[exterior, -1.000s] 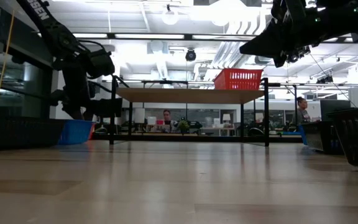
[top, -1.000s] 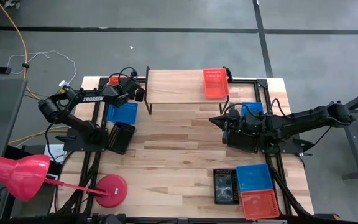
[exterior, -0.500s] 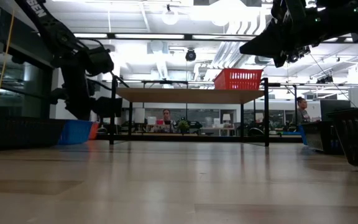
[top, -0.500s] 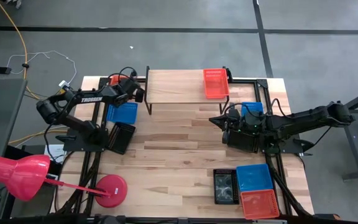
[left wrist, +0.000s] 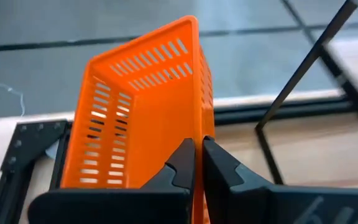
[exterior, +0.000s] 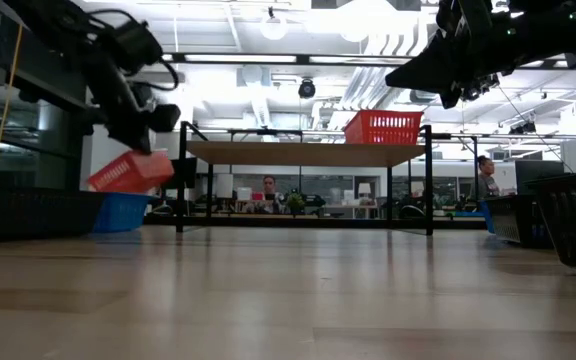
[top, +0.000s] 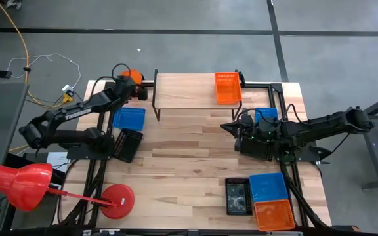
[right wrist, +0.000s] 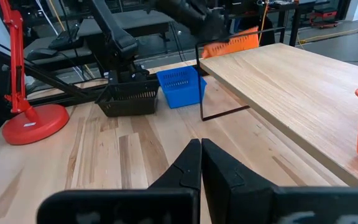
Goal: Stack baskets on shelf by color
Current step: Stack the top left orange basket on the other orange basket on the shelf
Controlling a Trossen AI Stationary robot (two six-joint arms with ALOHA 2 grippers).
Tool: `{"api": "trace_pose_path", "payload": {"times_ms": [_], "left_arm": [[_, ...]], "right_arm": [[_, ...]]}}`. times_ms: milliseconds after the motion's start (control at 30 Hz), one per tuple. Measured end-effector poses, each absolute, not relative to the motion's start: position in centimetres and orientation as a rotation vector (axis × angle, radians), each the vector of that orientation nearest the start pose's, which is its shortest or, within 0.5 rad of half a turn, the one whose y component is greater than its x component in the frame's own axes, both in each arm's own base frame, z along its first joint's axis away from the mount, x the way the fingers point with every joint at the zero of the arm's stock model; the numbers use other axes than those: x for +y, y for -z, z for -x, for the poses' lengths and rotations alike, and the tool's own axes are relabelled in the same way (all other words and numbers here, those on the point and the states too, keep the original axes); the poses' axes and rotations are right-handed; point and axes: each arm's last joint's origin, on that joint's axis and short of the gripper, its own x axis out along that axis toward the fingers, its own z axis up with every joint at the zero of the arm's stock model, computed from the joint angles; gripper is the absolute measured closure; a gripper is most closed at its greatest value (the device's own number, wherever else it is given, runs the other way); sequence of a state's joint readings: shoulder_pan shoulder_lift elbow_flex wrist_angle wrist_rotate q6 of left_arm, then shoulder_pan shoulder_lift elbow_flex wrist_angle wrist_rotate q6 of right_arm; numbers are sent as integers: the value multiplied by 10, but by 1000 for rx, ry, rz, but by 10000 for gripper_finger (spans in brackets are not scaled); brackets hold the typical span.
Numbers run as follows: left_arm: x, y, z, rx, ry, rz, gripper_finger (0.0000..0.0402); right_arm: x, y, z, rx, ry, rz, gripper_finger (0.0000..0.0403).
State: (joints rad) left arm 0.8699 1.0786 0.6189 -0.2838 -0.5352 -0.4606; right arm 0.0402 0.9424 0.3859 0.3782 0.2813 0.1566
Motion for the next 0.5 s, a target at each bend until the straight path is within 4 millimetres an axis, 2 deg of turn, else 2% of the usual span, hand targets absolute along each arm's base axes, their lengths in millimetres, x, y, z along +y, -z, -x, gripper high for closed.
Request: {"api": "trace_pose_path", "payload": {"times_ms": [233,500], "left_arm": [[160,-251,-124,344,-1496,405,401],[147,-296,-143,247,-1442,286,401]], "right_arm": [[0,-222,-199,158,254,-120,402],[0,-222,-199,158,253,-121,402]]}}
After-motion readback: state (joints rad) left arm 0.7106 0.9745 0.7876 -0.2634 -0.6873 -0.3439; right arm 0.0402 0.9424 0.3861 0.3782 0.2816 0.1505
